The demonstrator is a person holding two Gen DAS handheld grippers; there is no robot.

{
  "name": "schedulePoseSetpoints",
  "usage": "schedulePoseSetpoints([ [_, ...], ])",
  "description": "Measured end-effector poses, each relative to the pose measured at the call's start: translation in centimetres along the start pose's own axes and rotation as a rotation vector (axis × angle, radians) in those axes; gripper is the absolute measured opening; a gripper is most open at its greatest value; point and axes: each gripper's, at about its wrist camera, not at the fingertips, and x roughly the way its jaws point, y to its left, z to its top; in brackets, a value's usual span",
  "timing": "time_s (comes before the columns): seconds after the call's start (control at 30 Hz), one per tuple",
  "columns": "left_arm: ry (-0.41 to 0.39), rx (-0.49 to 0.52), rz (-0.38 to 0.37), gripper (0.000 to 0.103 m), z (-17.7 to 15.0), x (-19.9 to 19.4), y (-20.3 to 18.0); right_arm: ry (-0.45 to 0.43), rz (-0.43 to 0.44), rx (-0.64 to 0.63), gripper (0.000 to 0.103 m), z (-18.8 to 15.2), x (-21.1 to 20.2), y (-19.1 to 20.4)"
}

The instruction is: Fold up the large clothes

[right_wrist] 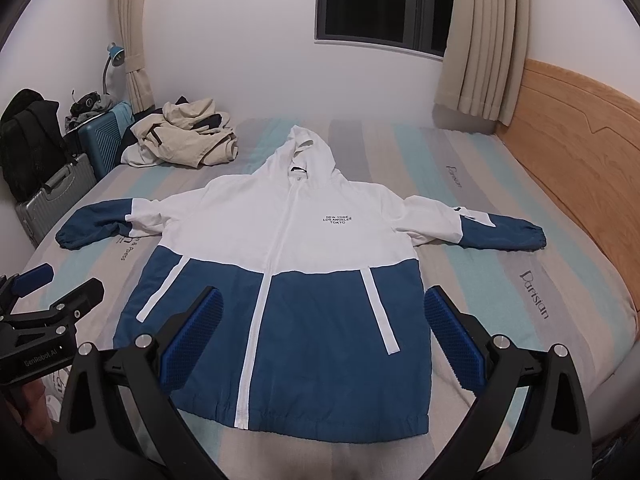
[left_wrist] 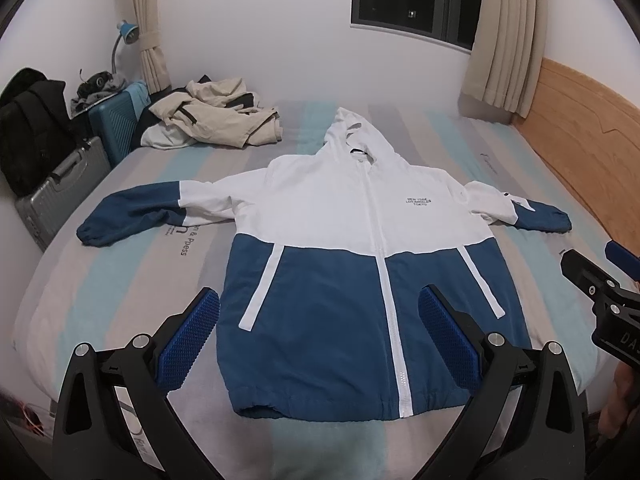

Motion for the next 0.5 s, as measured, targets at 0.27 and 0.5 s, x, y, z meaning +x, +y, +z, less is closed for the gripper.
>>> schedulePoseSetpoints([
  [0.27,0.009,-0.001,-0.001,0.097,-0.38,0.16,-0.48,0.003,0.002,-0.001,0.096,-0.07,0.09,-0.15],
  [0.5,0.013,-0.014,-0.004,0.097,-0.41,0.36,-0.41,0.004,0.001,-0.004,0.096,-0.22,0.23,-0.39],
])
